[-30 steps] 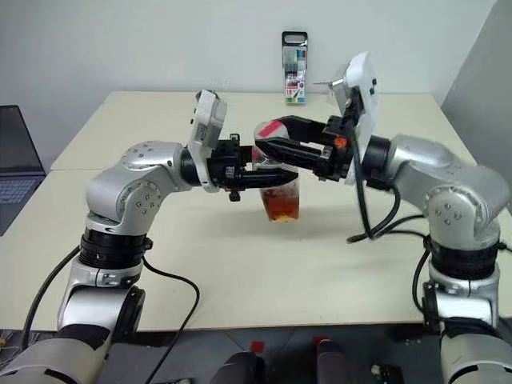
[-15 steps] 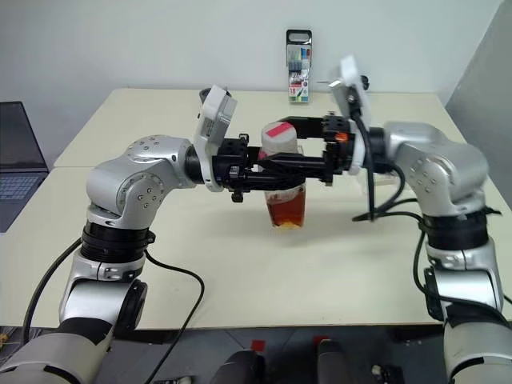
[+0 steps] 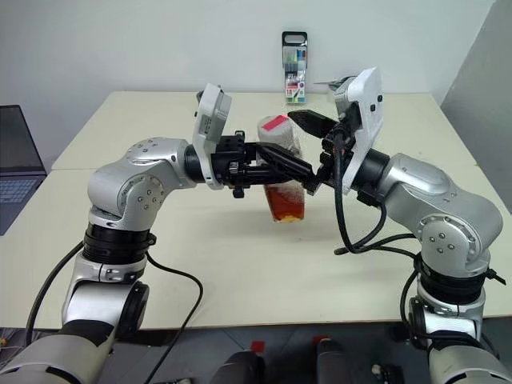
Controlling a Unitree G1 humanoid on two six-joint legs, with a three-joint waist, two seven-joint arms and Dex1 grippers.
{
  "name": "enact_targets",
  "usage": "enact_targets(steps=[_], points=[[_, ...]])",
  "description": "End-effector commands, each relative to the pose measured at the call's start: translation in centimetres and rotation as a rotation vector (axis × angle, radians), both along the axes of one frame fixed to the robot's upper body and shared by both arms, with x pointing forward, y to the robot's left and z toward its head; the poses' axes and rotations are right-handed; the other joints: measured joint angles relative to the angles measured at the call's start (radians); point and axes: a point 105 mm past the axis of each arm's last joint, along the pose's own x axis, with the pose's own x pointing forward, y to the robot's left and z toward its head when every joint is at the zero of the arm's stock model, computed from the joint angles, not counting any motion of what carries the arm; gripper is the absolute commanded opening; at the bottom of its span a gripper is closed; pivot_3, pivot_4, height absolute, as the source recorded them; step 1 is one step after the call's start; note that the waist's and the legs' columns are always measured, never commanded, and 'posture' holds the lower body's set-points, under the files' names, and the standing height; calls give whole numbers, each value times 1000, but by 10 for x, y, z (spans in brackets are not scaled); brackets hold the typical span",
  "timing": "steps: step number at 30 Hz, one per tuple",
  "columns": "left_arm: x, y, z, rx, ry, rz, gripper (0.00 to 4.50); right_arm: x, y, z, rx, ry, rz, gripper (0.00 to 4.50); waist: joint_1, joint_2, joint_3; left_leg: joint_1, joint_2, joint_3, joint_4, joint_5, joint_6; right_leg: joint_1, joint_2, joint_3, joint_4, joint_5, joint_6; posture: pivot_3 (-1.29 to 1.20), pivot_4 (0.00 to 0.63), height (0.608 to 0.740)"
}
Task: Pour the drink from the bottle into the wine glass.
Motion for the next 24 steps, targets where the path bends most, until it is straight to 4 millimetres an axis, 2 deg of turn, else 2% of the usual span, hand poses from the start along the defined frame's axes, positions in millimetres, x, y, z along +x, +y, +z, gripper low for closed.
enact_targets(steps=[1, 7, 12, 17, 24], points=[[-4, -2, 15, -17, -70, -14, 1825, -1, 4, 19, 21, -93, -24, 4459, -1, 0, 0, 0, 0, 0, 0, 0, 0, -1, 0, 0, 0, 0, 0, 0, 150, 740], [-4, 0, 14, -12, -75, -9, 1825, 7, 0, 20, 11, -100, -49, 4459, -1, 0, 0, 0, 0, 1, 0, 0, 0, -1, 0, 1, 1, 0, 0, 0, 150, 740], [-5, 2, 13, -9, -78, 3, 1825, 10, -12, 17, -9, -84, -75, 4459, 0, 0, 0, 0, 0, 1, 0, 0, 0, -1, 0, 1, 1, 0, 0, 0, 150, 740], [-5, 4, 11, -11, -79, 12, 1825, 11, -26, 15, -25, -77, -111, 4459, 0, 0, 0, 0, 0, 1, 0, 0, 0, -1, 0, 1, 1, 0, 0, 0, 150, 740], [-5, 1, 13, -17, -87, 2, 1825, 7, -32, 14, -29, -68, -121, 4459, 0, 0, 0, 0, 0, 1, 0, 0, 0, -1, 0, 1, 1, 0, 0, 0, 150, 740]])
